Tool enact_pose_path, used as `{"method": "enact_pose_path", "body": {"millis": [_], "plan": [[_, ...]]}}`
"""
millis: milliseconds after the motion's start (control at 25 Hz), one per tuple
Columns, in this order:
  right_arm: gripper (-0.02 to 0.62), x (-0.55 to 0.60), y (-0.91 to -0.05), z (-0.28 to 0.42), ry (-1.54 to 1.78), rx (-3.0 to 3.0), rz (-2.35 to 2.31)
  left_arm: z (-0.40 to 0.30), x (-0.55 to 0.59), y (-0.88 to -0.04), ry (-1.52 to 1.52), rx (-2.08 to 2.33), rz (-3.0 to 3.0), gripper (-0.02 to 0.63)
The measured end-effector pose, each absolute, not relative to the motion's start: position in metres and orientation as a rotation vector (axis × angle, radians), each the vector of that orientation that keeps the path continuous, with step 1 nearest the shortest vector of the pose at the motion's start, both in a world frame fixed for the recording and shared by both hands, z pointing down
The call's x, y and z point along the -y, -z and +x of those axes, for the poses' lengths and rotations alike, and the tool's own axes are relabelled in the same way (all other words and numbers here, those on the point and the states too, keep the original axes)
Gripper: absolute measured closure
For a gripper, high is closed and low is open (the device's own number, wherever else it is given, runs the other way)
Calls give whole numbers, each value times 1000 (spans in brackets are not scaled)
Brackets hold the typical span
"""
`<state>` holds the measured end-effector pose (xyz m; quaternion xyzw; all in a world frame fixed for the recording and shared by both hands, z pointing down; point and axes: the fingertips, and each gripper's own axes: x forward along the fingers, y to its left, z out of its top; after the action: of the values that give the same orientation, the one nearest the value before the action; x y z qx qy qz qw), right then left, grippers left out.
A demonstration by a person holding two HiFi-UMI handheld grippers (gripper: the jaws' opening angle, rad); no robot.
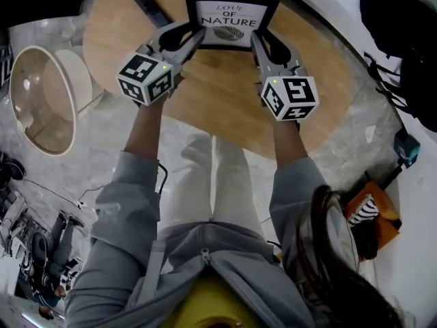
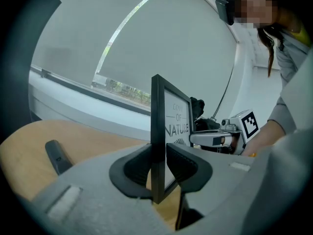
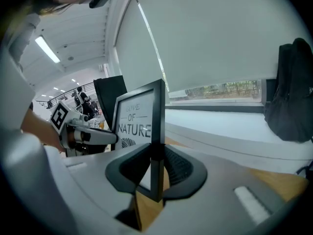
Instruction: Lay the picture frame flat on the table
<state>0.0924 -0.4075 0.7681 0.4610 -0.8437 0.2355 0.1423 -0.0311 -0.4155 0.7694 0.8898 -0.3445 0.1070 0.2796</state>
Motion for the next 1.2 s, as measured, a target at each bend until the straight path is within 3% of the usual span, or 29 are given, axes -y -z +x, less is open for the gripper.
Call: {"method": "enact_pose_path", "body": {"millis": [520,1200], "plan": [[509,409,-842,93,-818,2248,1265,-29,418,-843,-514,880,2258,503],[512,404,-877,96,-965,2068,1319,-32,410,-883,-615,936,2060,482]]}}
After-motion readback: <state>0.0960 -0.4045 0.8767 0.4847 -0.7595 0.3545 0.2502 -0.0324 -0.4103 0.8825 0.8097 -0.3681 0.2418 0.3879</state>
